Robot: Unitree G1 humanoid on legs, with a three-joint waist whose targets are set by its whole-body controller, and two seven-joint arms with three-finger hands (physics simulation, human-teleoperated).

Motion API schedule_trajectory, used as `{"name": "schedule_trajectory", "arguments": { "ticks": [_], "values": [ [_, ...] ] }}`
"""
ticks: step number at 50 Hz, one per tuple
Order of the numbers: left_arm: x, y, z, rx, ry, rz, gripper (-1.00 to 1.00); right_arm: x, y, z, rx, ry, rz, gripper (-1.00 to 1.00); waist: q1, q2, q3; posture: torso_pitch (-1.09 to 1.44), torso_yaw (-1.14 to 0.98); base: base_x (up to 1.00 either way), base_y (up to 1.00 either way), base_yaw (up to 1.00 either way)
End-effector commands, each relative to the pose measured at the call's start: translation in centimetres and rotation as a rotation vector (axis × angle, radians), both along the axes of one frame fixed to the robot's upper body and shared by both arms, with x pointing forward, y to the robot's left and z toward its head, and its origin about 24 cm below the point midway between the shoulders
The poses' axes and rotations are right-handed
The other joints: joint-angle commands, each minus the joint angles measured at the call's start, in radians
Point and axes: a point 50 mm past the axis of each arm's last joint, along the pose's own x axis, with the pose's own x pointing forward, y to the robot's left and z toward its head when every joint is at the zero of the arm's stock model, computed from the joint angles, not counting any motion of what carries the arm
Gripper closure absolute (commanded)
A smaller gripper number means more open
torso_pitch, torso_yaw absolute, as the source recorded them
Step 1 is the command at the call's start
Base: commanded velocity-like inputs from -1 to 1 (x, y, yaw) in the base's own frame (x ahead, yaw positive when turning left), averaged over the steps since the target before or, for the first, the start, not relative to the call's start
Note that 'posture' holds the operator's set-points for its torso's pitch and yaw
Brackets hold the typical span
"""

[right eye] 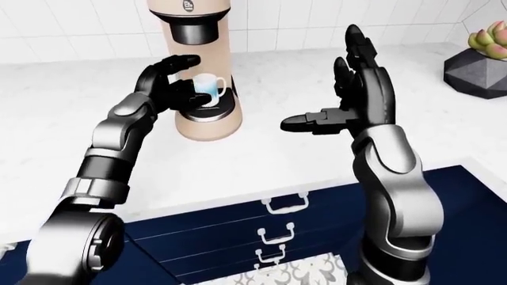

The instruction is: Pick the mug from under the coffee machine dispenser and place it on the counter.

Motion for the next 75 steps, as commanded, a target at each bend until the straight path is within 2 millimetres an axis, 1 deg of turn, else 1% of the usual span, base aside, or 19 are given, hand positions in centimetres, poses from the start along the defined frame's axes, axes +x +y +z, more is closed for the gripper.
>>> {"name": "schedule_trajectory", "arguments": {
  "ticks": [1,15,23,25,27,28,29,30,31,45,51,54,58,61,66,69,74,75],
  "values": [
    [0.0,-0.4,3.0,-0.007,-0.121,-0.014,-0.40,-0.6,0.0,1.6,-0.012,-0.089,-0.005,-1.00,0.000,-0.001,-0.029,0.00,0.00,0.00,0.00,0.00],
    [0.8,-2.3,2.0,-0.021,-0.102,-0.054,-0.45,-0.7,-0.1,1.6,-0.012,-0.090,-0.007,-1.00,0.002,-0.007,-0.029,0.00,0.00,0.00,0.00,0.00],
    [1.2,-3.1,2.4,-0.022,-0.124,-0.056,-0.41,-0.7,-0.2,1.5,-0.011,-0.090,-0.009,-1.00,0.004,-0.011,-0.029,0.00,0.00,0.00,0.00,0.00],
    [1.3,-3.3,2.6,-0.022,-0.130,-0.056,-0.22,-0.7,-0.2,1.6,-0.010,-0.091,-0.009,-1.00,0.004,-0.012,-0.029,0.00,0.00,0.00,0.00,0.00],
    [1.3,-3.6,2.6,-0.025,-0.134,-0.059,-0.18,-0.7,-0.2,1.6,-0.010,-0.090,-0.011,-1.00,0.004,-0.013,-0.029,0.00,0.00,0.00,0.00,0.00],
    [1.3,-3.7,2.6,-0.025,-0.138,-0.058,-0.11,-0.7,-0.2,1.5,-0.009,-0.090,-0.011,-1.00,0.003,-0.013,-0.029,0.00,0.00,0.00,0.00,0.00],
    [1.4,-3.7,2.6,-0.027,-0.139,-0.056,0.22,-0.7,-0.3,1.6,-0.009,-0.091,-0.012,-1.00,0.003,-0.014,-0.029,0.00,0.00,0.00,0.00,0.00],
    [1.4,-3.7,2.5,-0.029,-0.140,-0.056,0.69,-0.7,-0.3,1.6,-0.009,-0.092,-0.012,-1.00,0.003,-0.014,-0.029,0.00,0.00,0.00,0.00,0.00],
    [1.4,-3.8,2.4,-0.030,-0.140,-0.055,1.00,-0.7,-0.3,1.7,-0.009,-0.093,-0.013,-1.00,0.003,-0.014,-0.030,0.00,0.00,0.00,0.00,0.00],
    [1.3,-3.7,2.2,-0.030,-0.150,-0.056,1.00,-0.8,-0.3,1.6,-0.011,-0.092,-0.013,-1.00,0.001,-0.013,-0.033,0.00,0.00,0.00,0.00,0.00],
    [1.2,-3.1,2.9,-0.025,-0.162,-0.051,1.00,-0.7,-0.3,1.6,-0.014,-0.091,-0.014,-1.00,0.000,-0.012,-0.033,0.00,0.00,0.00,0.00,0.00],
    [1.0,-2.5,3.0,-0.017,-0.171,-0.044,1.00,-0.7,-0.3,1.6,-0.015,-0.090,-0.013,-1.00,-0.001,-0.010,-0.032,0.00,0.00,0.00,0.00,0.00],
    [0.2,-2.1,4.3,-0.028,-0.198,-0.049,1.00,-0.7,-0.2,1.7,-0.017,-0.091,-0.012,-1.00,-0.004,-0.006,-0.030,0.00,0.00,0.00,0.00,0.00],
    [-0.9,-2.0,5.5,-0.025,-0.222,-0.055,1.00,-0.7,-0.2,1.7,-0.018,-0.090,-0.011,-1.00,-0.005,-0.004,-0.028,0.00,0.00,0.00,0.00,0.00],
    [-2.1,-1.7,5.7,-0.027,-0.229,-0.058,1.00,-0.7,-0.2,1.7,-0.020,-0.091,-0.011,-1.00,-0.004,-0.002,-0.023,0.00,0.00,0.00,0.00,0.00],
    [-2.8,-1.2,5.8,-0.035,-0.227,-0.052,1.00,-0.7,-0.2,1.7,-0.021,-0.090,-0.011,-1.00,-0.004,0.001,-0.023,0.00,0.00,0.00,0.00,0.00],
    [-3.8,0.4,5.6,-0.021,-0.227,-0.020,1.00,-0.7,-0.1,1.9,-0.024,-0.093,-0.011,-1.00,-0.006,0.006,-0.022,0.00,0.00,0.00,0.00,0.00],
    [-4.0,1.1,5.5,-0.015,-0.226,-0.006,1.00,-0.7,-0.1,2.0,-0.025,-0.094,-0.010,-1.00,-0.006,0.006,-0.022,0.00,0.00,0.00,0.00,0.00]
  ]
}}
